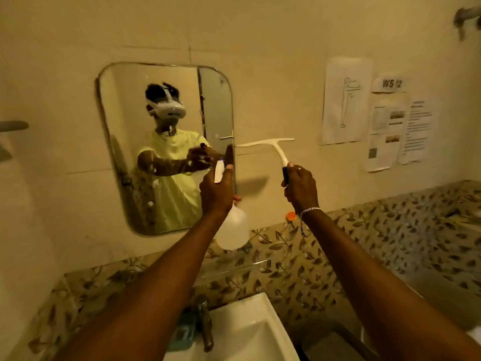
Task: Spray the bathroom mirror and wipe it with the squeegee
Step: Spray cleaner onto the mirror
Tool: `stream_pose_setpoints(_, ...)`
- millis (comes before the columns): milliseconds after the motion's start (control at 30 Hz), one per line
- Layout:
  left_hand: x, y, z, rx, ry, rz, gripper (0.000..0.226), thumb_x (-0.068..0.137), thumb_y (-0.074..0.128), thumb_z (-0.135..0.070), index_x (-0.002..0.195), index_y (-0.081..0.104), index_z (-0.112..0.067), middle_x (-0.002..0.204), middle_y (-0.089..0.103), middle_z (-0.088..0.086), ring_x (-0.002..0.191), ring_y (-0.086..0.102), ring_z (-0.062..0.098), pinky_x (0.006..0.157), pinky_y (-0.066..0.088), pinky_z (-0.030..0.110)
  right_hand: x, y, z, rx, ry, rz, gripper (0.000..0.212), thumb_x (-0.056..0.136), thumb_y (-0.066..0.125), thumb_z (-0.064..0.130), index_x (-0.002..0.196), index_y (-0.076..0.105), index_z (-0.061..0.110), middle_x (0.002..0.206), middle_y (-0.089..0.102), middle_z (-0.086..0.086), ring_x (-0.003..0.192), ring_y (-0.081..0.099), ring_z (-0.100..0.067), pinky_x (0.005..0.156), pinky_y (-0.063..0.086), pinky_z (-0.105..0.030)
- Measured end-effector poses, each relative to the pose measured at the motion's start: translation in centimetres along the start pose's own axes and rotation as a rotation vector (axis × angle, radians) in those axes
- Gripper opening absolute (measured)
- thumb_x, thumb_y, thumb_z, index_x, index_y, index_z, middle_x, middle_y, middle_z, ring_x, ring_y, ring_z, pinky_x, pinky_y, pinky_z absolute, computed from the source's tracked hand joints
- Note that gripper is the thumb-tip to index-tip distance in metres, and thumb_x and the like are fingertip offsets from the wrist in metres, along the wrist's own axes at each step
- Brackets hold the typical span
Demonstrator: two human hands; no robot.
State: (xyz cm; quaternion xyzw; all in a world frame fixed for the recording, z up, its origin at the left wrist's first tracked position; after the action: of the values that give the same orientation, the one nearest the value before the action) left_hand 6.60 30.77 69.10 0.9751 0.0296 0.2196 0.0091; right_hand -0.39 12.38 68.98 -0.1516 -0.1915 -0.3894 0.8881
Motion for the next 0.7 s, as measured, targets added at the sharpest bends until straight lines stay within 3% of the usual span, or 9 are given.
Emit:
stream_pose_setpoints(100, 1.7, -4.5, -1.7, -0.008, 0.009, -0.088, 0.040, 0.098, 0.060, -0.043, 0.125, 0.064, -0.014, 0.096, 0.071, 0.011, 0.056, 0.068, 0.024, 0.042, 0.055, 0.028, 0.1, 4.3, 2.7, 0.107, 0.008, 0.074, 0.040, 0.109, 0.042, 0.031, 0.101, 0.067, 0.000, 0.080, 0.065, -0.014, 0.060, 0.054, -0.022, 0.047, 0.041, -0.027)
stream_pose_setpoints(200, 3.2, -8.6, -3.1, 0.022, 0.033, -0.164, 0.041, 0.100, 0.058, -0.041, 0.133, 0.058, -0.017, 0.107, 0.070, 0.012, 0.072, 0.071, 0.032, 0.039, 0.052, 0.026, -0.4, 8.1, 5.4, 0.142, -0.028, 0.141, 0.035, 0.109, 0.042, 0.032, 0.096, 0.064, 0.008, 0.083, 0.066, -0.013, 0.065, 0.057, -0.023, 0.053, 0.047, -0.032)
stream_pose_setpoints(267, 4.0, -10.9, -3.7, 0.051, 0.060, -0.207, 0.040, 0.100, 0.058, -0.040, 0.133, 0.057, -0.018, 0.107, 0.070, 0.015, 0.065, 0.068, 0.030, 0.037, 0.051, 0.025, -0.7, 10.1, 7.0, 0.158, -0.056, 0.174, 0.032, 0.109, 0.042, 0.033, 0.095, 0.062, 0.013, 0.088, 0.068, -0.014, 0.071, 0.060, -0.026, 0.062, 0.052, -0.039)
stream_pose_setpoints(333, 4.5, -13.0, -4.1, 0.090, 0.089, -0.244, 0.039, 0.099, 0.058, -0.041, 0.132, 0.060, -0.020, 0.103, 0.071, 0.016, 0.059, 0.066, 0.029, 0.043, 0.053, 0.030, -1.2, 11.8, 8.2, 0.184, -0.057, 0.210, 0.030, 0.109, 0.042, 0.035, 0.099, 0.061, 0.014, 0.090, 0.069, -0.013, 0.071, 0.062, -0.025, 0.060, 0.053, -0.035)
stream_pose_setpoints(400, 5.0, -14.6, -4.3, 0.088, 0.085, -0.290, 0.039, 0.097, 0.058, -0.043, 0.129, 0.064, -0.021, 0.101, 0.073, 0.014, 0.061, 0.067, 0.027, 0.055, 0.059, 0.037, -1.7, 13.3, 9.2, 0.229, -0.058, 0.235, 0.028, 0.109, 0.043, 0.035, 0.098, 0.060, 0.016, 0.081, 0.068, -0.007, 0.060, 0.059, -0.020, 0.044, 0.048, -0.024)
stream_pose_setpoints(500, 5.5, -16.3, -4.3, 0.155, 0.073, -0.381, 0.046, 0.094, 0.059, -0.048, 0.127, 0.066, -0.016, 0.109, 0.075, 0.013, 0.091, 0.072, 0.028, 0.083, 0.062, 0.044, -2.4, 14.9, 10.5, 0.260, -0.080, 0.255, 0.026, 0.110, 0.042, 0.033, 0.099, 0.058, 0.017, 0.080, 0.065, -0.008, 0.058, 0.057, -0.019, 0.037, 0.044, -0.022)
stream_pose_setpoints(700, 6.2, -17.2, -4.7, 0.137, 0.102, -0.418, 0.043, 0.094, 0.063, -0.037, 0.128, 0.066, -0.011, 0.105, 0.069, 0.007, 0.097, 0.069, 0.030, 0.082, 0.060, 0.039, -2.5, 16.4, 12.2, 0.272, -0.150, 0.231, 0.024, 0.111, 0.043, 0.030, 0.102, 0.060, 0.017, 0.087, 0.066, -0.008, 0.066, 0.060, -0.018, 0.047, 0.048, -0.021)
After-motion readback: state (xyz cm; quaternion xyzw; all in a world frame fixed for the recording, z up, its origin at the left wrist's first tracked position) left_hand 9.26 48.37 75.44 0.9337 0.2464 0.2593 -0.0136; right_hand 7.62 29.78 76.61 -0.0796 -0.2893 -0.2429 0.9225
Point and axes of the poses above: each hand's wrist, its own x-axis towards the middle knuckle, its own y-axis out of the palm, z = x × y, the point moved 1 cm from there along x, towards the middle knuckle
